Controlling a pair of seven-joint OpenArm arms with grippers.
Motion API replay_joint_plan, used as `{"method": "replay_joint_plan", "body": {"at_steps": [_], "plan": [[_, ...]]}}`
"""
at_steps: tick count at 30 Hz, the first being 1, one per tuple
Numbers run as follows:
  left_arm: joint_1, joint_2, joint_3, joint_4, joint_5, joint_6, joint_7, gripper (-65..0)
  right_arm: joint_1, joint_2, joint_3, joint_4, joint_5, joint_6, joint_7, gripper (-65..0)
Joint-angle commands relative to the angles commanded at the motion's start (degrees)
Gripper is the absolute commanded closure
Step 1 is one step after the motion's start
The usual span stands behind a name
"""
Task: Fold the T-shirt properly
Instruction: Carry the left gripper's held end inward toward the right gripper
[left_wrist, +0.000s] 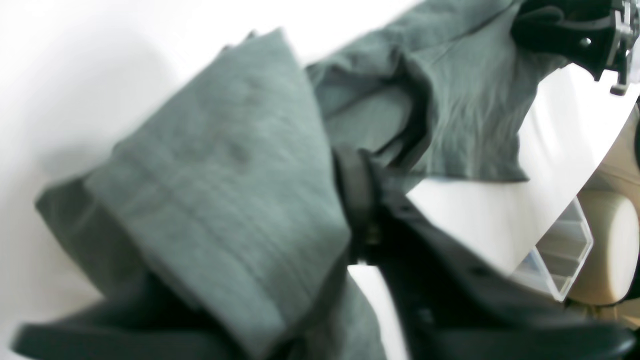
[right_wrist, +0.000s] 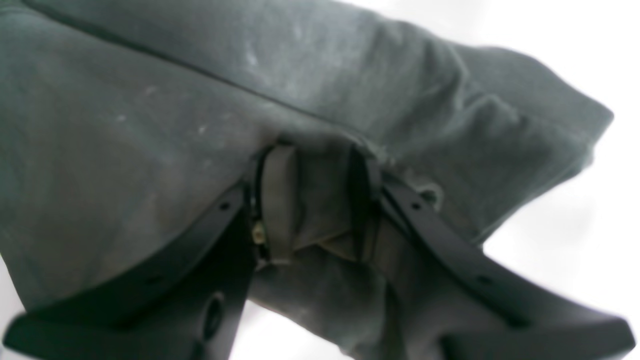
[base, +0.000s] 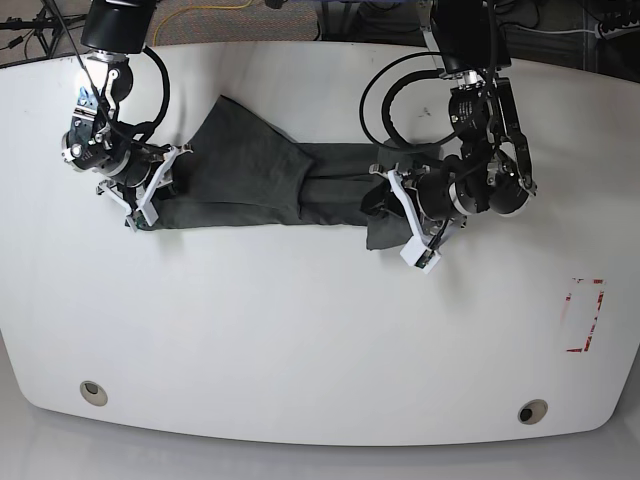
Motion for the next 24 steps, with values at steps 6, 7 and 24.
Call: {"method": "replay_joint_plan", "body": {"at_steps": [6, 7, 24], "plan": [[-1.93, 0.69, 0.0, 0.0, -0.18, 7.65, 0.0, -35.0, 0.0, 0.0, -0.09, 0.0, 0.0, 0.0, 0.0, -16.5], [-2.29, 0.69, 0.18, 0.0, -0.44, 8.97, 0.09, -36.4, 0.0, 0.0, -0.09, 0.0, 0.0, 0.0, 0.0, -16.5], [-5.54, 0.53, 4.57, 1.23, -8.0, 12.66, 2.77, -41.5, 0.0, 0.0, -0.09, 0.0, 0.0, 0.0, 0.0, -16.5]]}}
